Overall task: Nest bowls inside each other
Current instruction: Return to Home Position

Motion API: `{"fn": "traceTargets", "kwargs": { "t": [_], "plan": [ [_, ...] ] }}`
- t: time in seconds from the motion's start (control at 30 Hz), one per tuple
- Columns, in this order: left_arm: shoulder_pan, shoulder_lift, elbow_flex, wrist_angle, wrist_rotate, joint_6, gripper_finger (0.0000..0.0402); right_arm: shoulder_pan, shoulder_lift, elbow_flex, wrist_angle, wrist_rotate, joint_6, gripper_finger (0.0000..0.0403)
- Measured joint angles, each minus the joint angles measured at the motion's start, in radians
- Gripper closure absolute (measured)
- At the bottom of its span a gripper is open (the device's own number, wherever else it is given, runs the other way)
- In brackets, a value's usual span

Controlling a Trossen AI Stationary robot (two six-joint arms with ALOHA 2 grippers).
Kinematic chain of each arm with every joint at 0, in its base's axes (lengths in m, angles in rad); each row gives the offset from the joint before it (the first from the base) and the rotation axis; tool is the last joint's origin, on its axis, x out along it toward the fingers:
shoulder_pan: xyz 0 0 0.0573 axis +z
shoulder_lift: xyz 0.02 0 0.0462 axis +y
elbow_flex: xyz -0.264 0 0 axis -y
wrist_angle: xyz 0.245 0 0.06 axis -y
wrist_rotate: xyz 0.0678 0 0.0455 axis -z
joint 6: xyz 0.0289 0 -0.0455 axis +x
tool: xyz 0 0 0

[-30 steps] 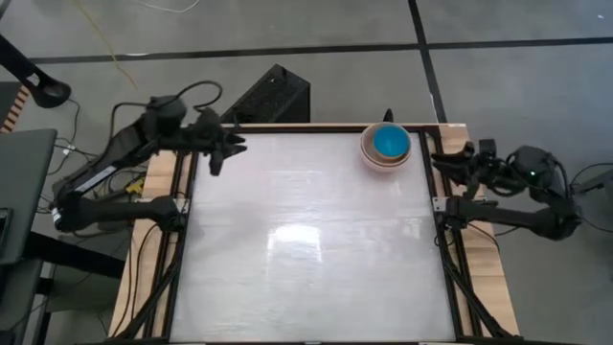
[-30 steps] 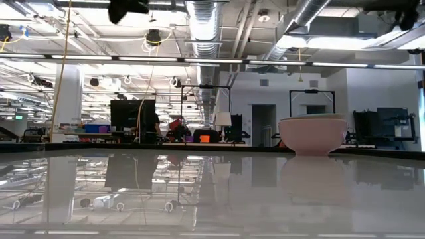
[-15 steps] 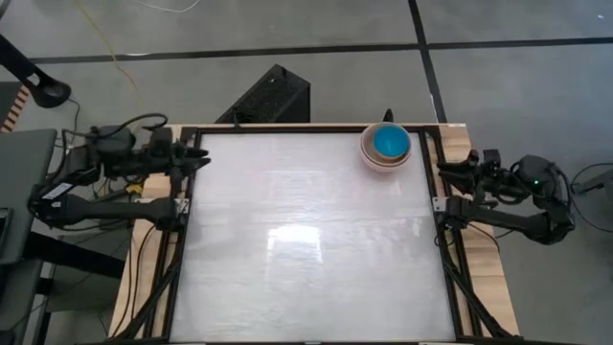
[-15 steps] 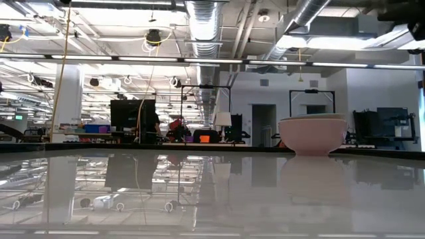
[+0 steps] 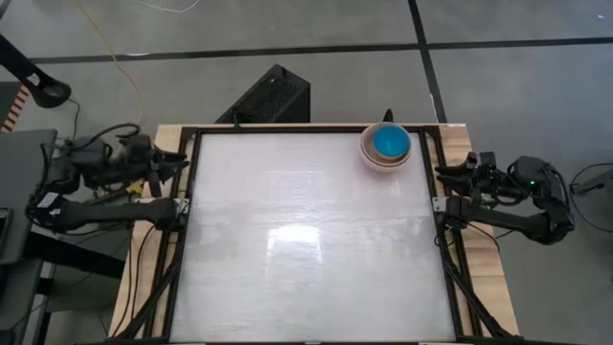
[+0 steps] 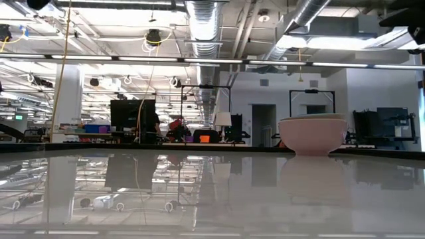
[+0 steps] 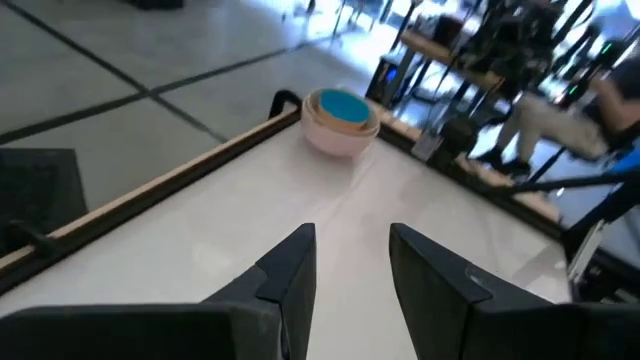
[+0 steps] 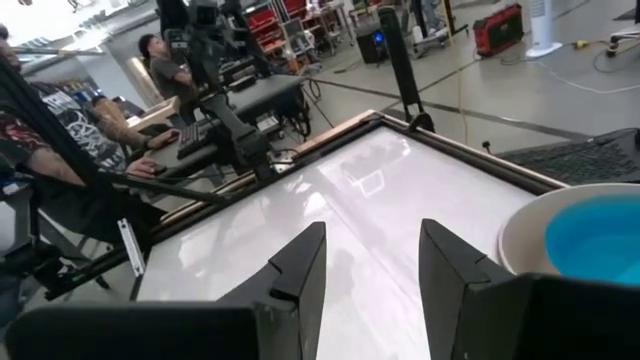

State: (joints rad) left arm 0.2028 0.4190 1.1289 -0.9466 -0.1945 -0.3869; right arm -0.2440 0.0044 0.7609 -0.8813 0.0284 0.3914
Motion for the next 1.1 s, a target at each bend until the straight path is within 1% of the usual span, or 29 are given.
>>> {"fn": "traceTargets", "kwargs": {
  "t": [0.07, 0.17, 0.23, 0.33, 0.4, 0.47, 0.63, 0.83, 1.1],
  "plan": [
    [0.000, -0.057, -0.071, 0.055, 0.003, -0.016, 0.0285, 0.000, 0.000, 0.000, -0.001, 0.000, 0.000, 0.0276],
    [0.000, -0.154, -0.219, 0.148, 0.009, -0.052, 0.0285, 0.000, 0.000, 0.000, 0.006, 0.000, 0.000, 0.0276],
    [0.000, -0.215, -0.332, 0.234, 0.011, -0.067, 0.0285, 0.000, 0.000, 0.000, 0.017, 0.000, 0.000, 0.0276],
    [0.000, -0.297, -0.488, 0.409, 0.012, -0.070, 0.0285, 0.000, 0.000, 0.000, 0.048, 0.000, -0.004, 0.0276],
    [0.000, -0.338, -0.575, 0.513, 0.012, -0.069, 0.0285, 0.000, 0.000, 0.000, 0.057, 0.000, -0.005, 0.0276],
    [0.000, -0.370, -0.644, 0.571, 0.011, -0.069, 0.0285, 0.000, 0.000, 0.000, 0.054, 0.000, -0.005, 0.0276],
    [0.000, -0.413, -0.756, 0.622, 0.012, -0.077, 0.0285, 0.000, 0.000, 0.000, 0.045, 0.000, -0.003, 0.0275],
    [0.000, -0.415, -0.808, 0.639, 0.014, -0.071, 0.0285, 0.000, 0.000, 0.000, -0.015, 0.000, 0.001, 0.0275],
    [0.000, -0.415, -0.916, 0.733, 0.025, -0.075, 0.0285, 0.000, 0.000, 0.000, -0.029, -0.011, 0.000, 0.0275]
  ]
}}
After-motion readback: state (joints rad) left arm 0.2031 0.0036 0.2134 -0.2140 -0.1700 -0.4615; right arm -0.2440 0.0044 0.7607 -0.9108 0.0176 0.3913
